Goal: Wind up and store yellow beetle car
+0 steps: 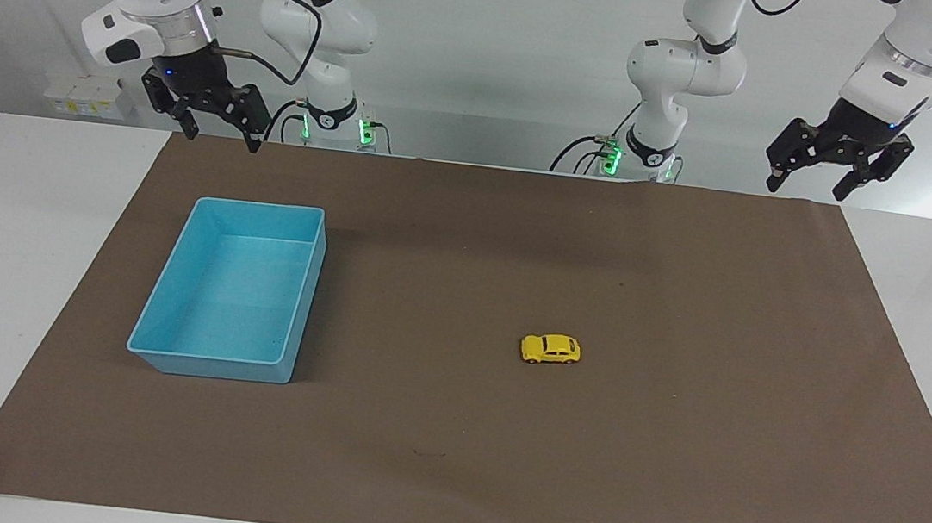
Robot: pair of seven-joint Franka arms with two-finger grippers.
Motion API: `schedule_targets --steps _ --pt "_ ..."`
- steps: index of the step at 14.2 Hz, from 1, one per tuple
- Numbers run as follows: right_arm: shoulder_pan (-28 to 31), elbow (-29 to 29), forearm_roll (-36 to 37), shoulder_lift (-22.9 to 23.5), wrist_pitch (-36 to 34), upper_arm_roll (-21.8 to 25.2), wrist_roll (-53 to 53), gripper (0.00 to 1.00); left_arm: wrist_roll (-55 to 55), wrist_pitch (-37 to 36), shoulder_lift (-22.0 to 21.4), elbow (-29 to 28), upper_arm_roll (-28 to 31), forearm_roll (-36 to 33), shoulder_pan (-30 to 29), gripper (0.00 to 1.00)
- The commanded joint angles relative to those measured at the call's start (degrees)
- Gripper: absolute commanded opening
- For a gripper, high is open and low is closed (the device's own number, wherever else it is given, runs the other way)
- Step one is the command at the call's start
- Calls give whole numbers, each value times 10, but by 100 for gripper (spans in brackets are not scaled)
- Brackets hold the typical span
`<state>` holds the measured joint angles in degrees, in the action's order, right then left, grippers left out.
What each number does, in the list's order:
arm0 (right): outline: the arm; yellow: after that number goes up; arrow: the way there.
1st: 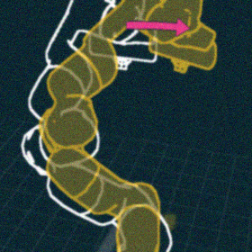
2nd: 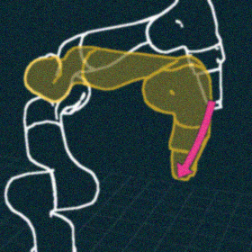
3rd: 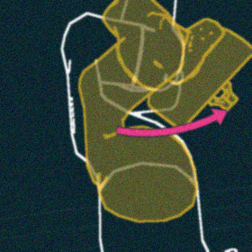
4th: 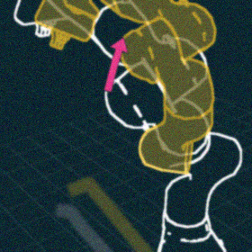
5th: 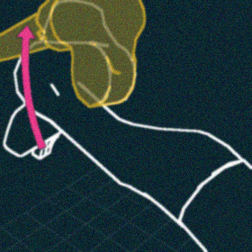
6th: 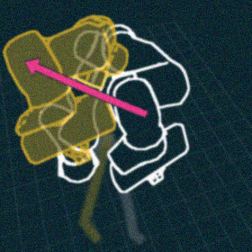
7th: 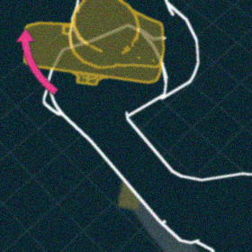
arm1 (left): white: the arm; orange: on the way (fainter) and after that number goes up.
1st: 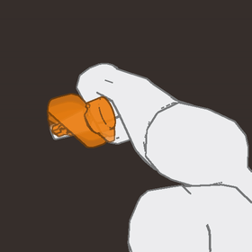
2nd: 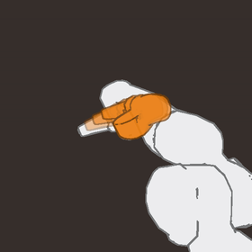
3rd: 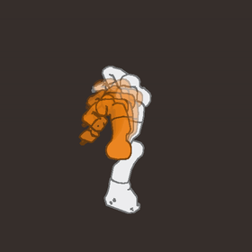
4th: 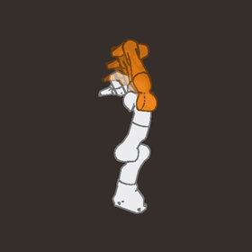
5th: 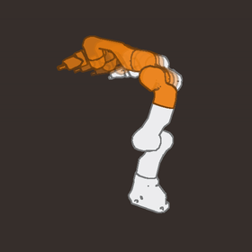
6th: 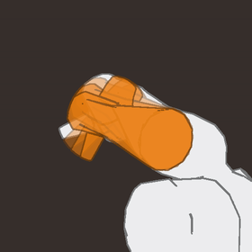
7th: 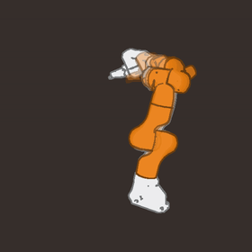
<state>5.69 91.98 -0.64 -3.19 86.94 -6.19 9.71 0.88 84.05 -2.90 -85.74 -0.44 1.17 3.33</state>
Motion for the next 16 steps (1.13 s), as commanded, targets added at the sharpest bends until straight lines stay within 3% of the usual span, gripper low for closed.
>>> schedule_targets --steps 1,6,11,16 --pt "6 2 -6 -3 7 -1 -12 100 -4 -18 -12 -10 -7 6 -10 100" --pt "6 2 -6 -3 7 -1 -12 100 -33 -16 -13 -11 -7 6 -12 100" --pt "6 2 -6 -3 7 -1 -12 100 -181 -11 -11 -17 -8 6 -11 100" --pt "6 2 -6 -3 7 -1 -12 100 -329 29 -4 -79 -11 7 5 100"
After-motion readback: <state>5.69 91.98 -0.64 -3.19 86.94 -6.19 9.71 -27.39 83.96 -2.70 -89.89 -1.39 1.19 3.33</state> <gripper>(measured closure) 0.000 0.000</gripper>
